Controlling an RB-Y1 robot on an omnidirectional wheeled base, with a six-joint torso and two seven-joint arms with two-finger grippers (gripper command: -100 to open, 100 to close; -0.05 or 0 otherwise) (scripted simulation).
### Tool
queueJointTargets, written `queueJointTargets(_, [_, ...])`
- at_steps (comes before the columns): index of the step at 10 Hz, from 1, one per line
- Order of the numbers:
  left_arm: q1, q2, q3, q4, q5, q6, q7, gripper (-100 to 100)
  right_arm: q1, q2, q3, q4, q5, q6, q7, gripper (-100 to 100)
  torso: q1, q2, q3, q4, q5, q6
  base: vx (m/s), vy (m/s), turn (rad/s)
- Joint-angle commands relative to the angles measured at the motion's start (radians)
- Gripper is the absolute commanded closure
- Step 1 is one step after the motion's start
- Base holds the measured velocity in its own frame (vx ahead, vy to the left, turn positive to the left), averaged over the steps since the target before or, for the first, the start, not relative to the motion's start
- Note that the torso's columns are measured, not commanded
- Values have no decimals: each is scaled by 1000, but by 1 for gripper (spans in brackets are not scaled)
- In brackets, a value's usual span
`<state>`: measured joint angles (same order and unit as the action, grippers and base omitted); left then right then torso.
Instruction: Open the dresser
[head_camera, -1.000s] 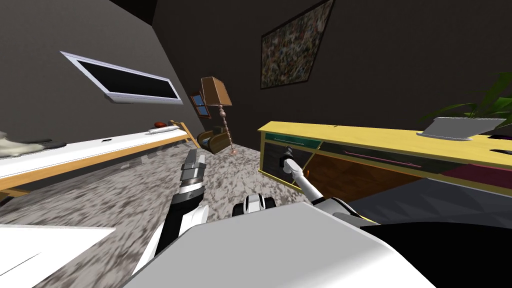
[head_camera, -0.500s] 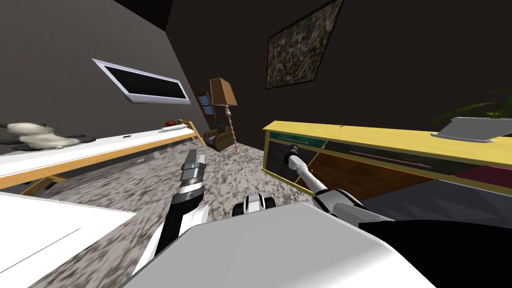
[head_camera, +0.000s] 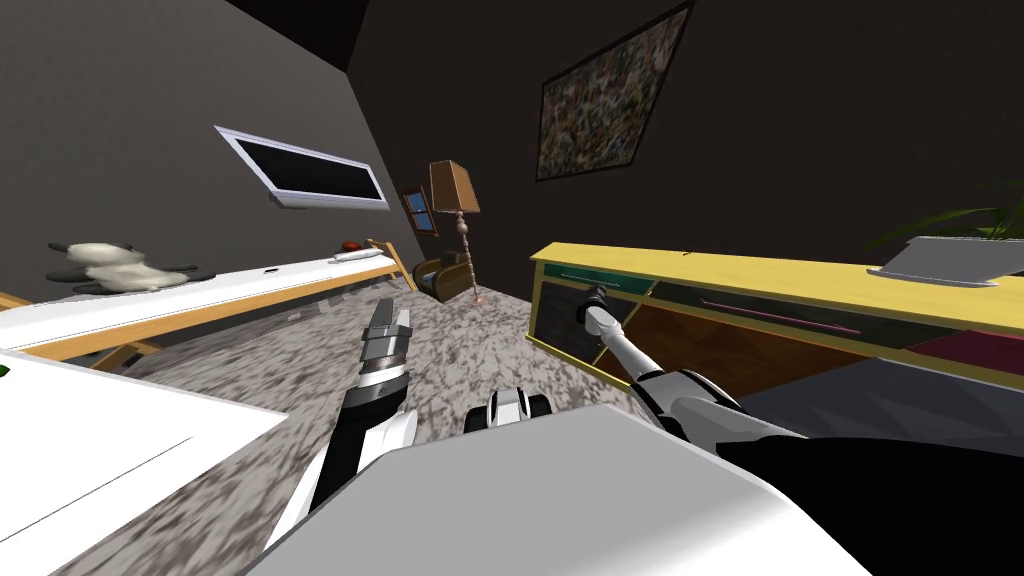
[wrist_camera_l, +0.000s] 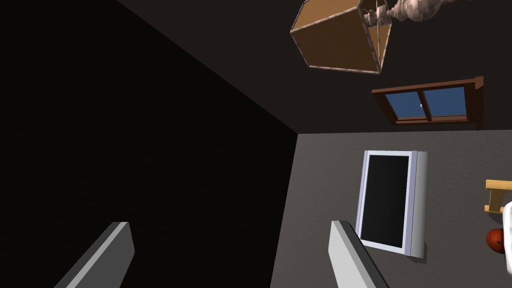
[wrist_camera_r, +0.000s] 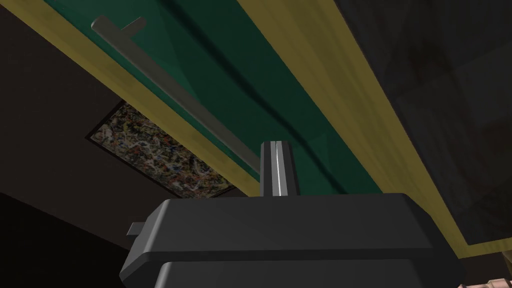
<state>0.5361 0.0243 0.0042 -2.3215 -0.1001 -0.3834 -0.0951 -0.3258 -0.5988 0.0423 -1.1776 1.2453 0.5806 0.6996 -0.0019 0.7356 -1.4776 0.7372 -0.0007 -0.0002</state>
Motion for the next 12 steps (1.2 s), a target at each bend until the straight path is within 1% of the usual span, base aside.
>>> queueJointTargets(1, [0, 0, 0, 0, 0, 0, 0, 0, -5, -2, -3, -3, 10, 17, 12, -100, 6, -1, -1, 0, 2, 0, 102, 121, 27])
queueJointTargets(6, [0, 0, 0, 0, 0, 0, 0, 0, -18, -7, -10, -12, 37, 61, 44, -100, 2, 5, 3, 1, 1, 0, 121, 150, 35])
queueJointTargets(7, [0, 0, 0, 0, 0, 0, 0, 0, -15, -5, -9, -12, 34, 55, 40, -100, 3, 5, 3, 2, 1, 0, 43, 81, 5])
queueJointTargets(8, [0, 0, 0, 0, 0, 0, 0, 0, -40, -30, -21, 5, 6, 33, 63, -100, -3, 7, 4, 2, 0, 1, 64, 4, 3])
queueJointTargets(9, [0, 0, 0, 0, 0, 0, 0, 0, -28, -18, -16, -6, 17, 46, 53, -100, -5, 4, 3, 1, -1, 1, 40, -3, 3])
queueJointTargets(10, [0, 0, 0, 0, 0, 0, 0, 0, -30, -20, -17, -5, 14, 43, 58, 100, -3, 4, 2, 1, -1, 0, 5, 0, 0])
queueJointTargets(12, [0, 0, 0, 0, 0, 0, 0, 0, -36, -23, -17, -6, 7, 38, 67, 100, 6, 9, 6, 2, 0, 1, -106, 107, -16])
